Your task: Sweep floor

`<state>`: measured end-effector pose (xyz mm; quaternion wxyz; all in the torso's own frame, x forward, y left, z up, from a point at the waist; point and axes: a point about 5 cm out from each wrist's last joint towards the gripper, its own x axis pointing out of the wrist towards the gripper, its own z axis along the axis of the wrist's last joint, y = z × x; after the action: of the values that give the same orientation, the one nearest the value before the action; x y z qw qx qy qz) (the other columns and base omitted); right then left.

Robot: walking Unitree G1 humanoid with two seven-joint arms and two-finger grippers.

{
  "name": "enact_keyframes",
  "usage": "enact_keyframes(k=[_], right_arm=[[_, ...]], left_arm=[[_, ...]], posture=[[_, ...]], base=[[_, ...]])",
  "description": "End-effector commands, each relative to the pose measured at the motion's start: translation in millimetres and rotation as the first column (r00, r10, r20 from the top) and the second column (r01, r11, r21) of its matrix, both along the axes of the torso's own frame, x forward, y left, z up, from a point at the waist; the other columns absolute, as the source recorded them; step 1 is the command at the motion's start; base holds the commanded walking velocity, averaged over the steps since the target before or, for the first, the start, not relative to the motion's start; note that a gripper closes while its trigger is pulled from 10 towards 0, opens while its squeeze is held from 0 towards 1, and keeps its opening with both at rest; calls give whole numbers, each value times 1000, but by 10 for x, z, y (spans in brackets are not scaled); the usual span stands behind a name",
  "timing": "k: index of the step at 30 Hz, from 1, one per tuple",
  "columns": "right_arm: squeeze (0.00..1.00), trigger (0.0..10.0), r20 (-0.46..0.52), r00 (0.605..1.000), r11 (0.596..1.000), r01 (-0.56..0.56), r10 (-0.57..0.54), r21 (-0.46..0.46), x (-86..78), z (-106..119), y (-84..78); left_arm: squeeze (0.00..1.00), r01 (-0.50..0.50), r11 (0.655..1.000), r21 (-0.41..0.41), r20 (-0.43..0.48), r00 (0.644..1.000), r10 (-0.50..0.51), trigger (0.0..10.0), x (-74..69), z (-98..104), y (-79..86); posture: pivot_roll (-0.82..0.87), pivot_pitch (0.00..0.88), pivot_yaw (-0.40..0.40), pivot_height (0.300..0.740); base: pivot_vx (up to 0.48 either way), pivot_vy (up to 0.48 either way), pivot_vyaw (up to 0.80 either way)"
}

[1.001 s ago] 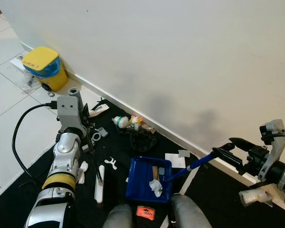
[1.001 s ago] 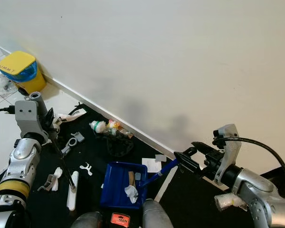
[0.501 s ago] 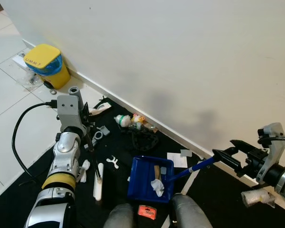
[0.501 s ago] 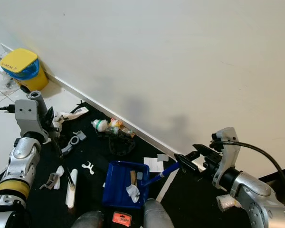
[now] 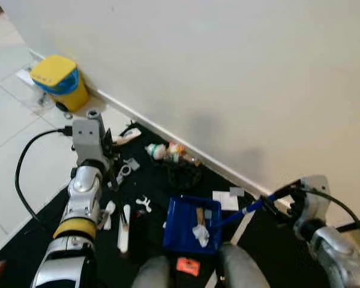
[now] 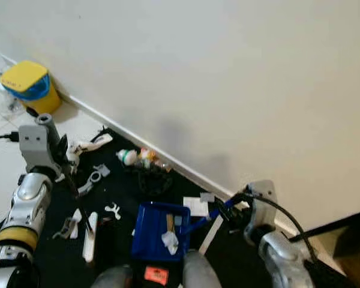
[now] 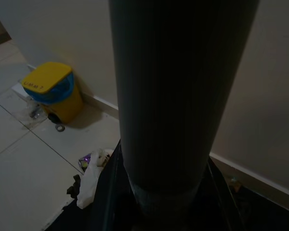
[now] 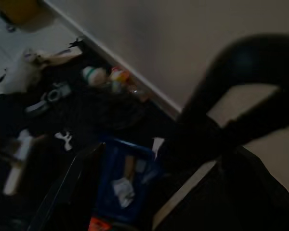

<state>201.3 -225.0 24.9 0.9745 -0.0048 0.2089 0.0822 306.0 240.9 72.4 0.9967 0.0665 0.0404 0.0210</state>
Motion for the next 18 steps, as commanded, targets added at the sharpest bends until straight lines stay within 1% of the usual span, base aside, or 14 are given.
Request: enact_keyframes(k=[1, 5, 7, 9, 13, 16, 18], right_arm=[[0, 10000, 1, 999, 999, 32, -32, -13, -39, -27, -35], [0, 10000, 59, 994, 996, 88, -89, 23, -57, -18, -35], [0, 10000, 96, 987, 990, 126, -132, 67, -65, -64, -19], [0, 10000, 100, 980, 982, 161, -171, 100, -75, -144, -2], [0, 10000, 91, 980, 981, 168, -177, 98, -75, -222, 25], [0, 10000, 101, 979, 981, 164, -175, 106, -46, -261, 63], [0, 10000, 121, 976, 978, 165, -180, 125, 4, -263, 93]], left_arm=[[0, 13, 1000, 19, 28, 1000, -13, 10000, 12, 46, -34], [0, 6, 1000, 25, 30, 1000, -7, 10000, 0, 50, -6], [0, 4, 1000, 31, 33, 999, -5, 10000, -4, 51, -3], [0, 4, 999, 35, 33, 999, -5, 10000, -6, 47, 0], [0, 1, 999, 35, 30, 1000, -2, 10000, -6, 41, 3], [0, -3, 999, 34, 33, 999, 2, 10000, -2, 49, 11], [0, -13, 999, 34, 38, 999, 11, 10000, 2, 63, 33]], posture=[[0, 83, 12, 740], [-1, 85, 18, 740], [0, 89, 19, 740], [-1, 93, 21, 740], [2, 95, 23, 740], [4, 98, 23, 740], [10, 103, 23, 740]], base=[[0, 0, 0], [0, 0, 0], [0, 0, 0], [0, 0, 0], [0, 0, 0], [0, 0, 0], [0, 0, 0]])
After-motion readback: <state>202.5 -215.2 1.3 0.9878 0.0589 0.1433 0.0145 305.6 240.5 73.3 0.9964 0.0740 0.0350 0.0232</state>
